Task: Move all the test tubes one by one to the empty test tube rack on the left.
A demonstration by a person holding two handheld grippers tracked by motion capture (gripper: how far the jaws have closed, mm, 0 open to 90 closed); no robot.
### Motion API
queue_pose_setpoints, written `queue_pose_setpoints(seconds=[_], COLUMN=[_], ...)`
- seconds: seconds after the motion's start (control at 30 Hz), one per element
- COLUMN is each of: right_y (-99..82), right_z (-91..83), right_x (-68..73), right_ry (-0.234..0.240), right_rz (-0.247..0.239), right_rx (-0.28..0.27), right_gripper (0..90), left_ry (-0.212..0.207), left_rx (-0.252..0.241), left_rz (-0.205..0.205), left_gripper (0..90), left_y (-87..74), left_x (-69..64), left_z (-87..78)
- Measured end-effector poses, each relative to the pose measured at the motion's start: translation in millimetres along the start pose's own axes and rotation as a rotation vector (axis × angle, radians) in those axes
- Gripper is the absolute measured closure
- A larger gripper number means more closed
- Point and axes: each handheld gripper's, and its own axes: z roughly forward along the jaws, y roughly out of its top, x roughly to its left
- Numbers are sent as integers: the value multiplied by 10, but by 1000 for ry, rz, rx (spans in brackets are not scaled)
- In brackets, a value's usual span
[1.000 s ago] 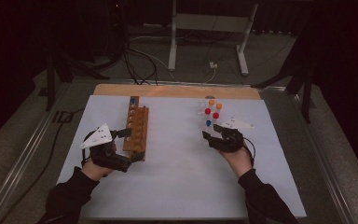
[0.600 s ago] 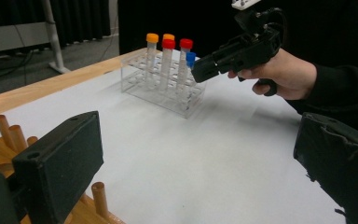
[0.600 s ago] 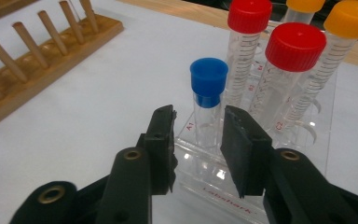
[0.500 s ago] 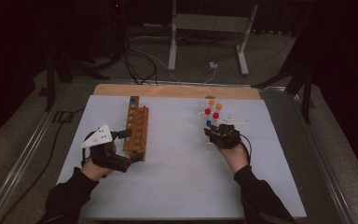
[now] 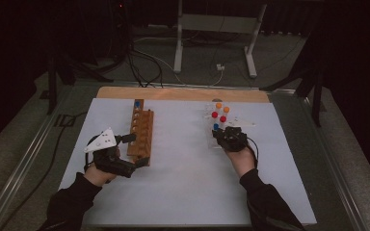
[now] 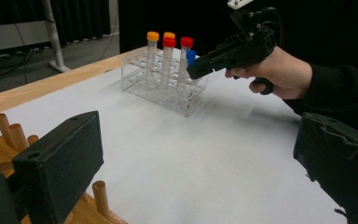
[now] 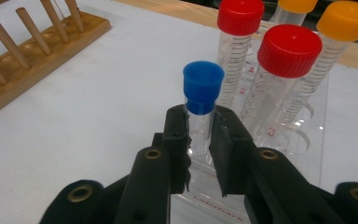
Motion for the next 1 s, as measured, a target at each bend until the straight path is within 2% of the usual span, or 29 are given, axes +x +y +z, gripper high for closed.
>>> queue_pose_setpoints(seconds=[0.2, 0.6, 0.8, 1.0], right_y=[32, 229, 266, 193], right_z=[-72, -429, -536, -547], right_x=[10, 54, 138, 320], right_ry=[1, -2, 36, 105], right_rz=[-17, -56, -82, -126], right_rx=[-27, -136, -154, -124], right_gripper=[769, 770, 769, 770], left_ry=[-2, -17, -26, -36], left_rx=[6, 16, 22, 22], left_rz=[-1, 1, 3, 2], left_gripper=[24, 23, 24, 24], left_y=[-4, 11, 22, 39], left_x=[4, -10, -29, -48], left_z=[8, 16, 26, 45])
